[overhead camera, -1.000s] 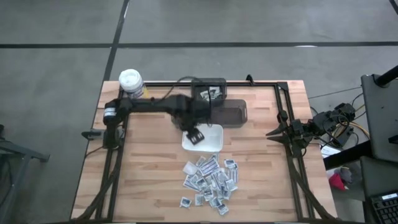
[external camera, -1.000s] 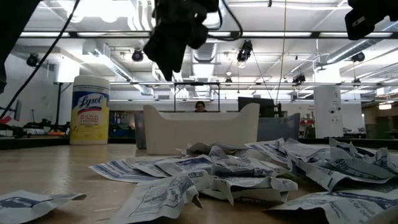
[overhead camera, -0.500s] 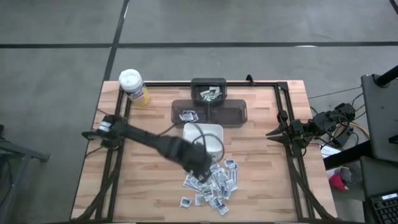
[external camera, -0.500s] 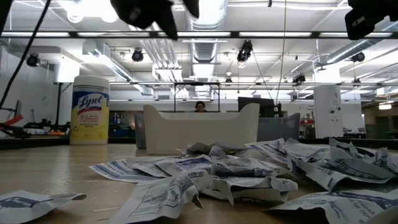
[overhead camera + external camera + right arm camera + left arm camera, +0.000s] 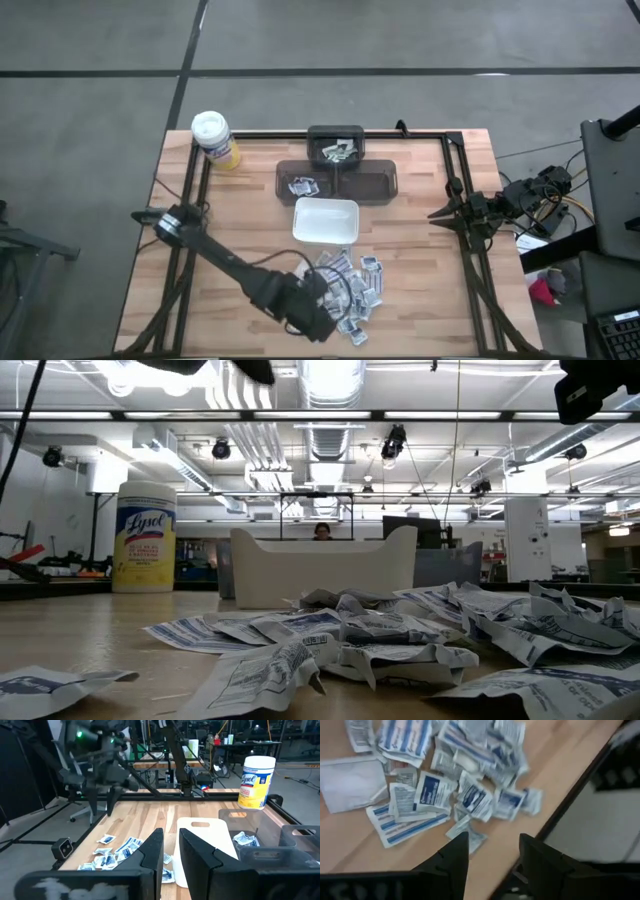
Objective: Pick & Place First Aid Supplies
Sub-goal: Put the alcohol pad into the left black bin
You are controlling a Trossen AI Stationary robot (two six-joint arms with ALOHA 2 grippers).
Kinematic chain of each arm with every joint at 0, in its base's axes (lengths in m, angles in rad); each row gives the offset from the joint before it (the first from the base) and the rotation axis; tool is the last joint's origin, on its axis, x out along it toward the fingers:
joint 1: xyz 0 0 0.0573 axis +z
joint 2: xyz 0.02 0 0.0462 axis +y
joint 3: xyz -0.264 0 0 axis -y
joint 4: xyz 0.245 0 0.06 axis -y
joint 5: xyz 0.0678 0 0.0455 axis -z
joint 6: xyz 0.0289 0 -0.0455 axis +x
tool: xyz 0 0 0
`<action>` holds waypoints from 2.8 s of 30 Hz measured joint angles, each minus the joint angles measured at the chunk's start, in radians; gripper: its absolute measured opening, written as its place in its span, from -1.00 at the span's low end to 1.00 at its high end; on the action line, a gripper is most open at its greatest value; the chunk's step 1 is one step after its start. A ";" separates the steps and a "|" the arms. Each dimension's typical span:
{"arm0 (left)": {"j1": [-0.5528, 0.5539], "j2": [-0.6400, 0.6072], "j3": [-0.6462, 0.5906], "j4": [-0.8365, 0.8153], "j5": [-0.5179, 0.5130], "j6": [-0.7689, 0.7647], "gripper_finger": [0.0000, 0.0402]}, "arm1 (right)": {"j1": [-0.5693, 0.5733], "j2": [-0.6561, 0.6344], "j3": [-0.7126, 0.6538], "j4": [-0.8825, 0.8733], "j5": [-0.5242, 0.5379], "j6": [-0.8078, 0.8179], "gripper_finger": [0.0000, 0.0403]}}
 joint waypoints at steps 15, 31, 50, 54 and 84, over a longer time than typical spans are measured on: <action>-0.019 0.148 0.000 -0.035 0.047 0.622 -0.17 | 0.000 0.000 0.000 -0.001 0.000 -0.004 -0.71; -0.021 0.213 0.000 -0.059 0.191 0.622 -0.17 | 0.000 0.000 0.000 -0.001 0.000 -0.005 -0.71; -0.023 0.263 0.003 -0.076 0.220 0.656 -0.18 | 0.000 0.000 0.000 -0.001 0.000 -0.005 -0.71; -0.022 0.270 0.003 -0.075 0.220 0.628 -0.29 | 0.000 0.000 0.000 -0.001 0.000 -0.005 -0.71; -0.022 0.181 0.165 -0.255 0.213 0.500 -1.00 | 0.000 0.000 0.000 -0.001 0.000 -0.002 -0.71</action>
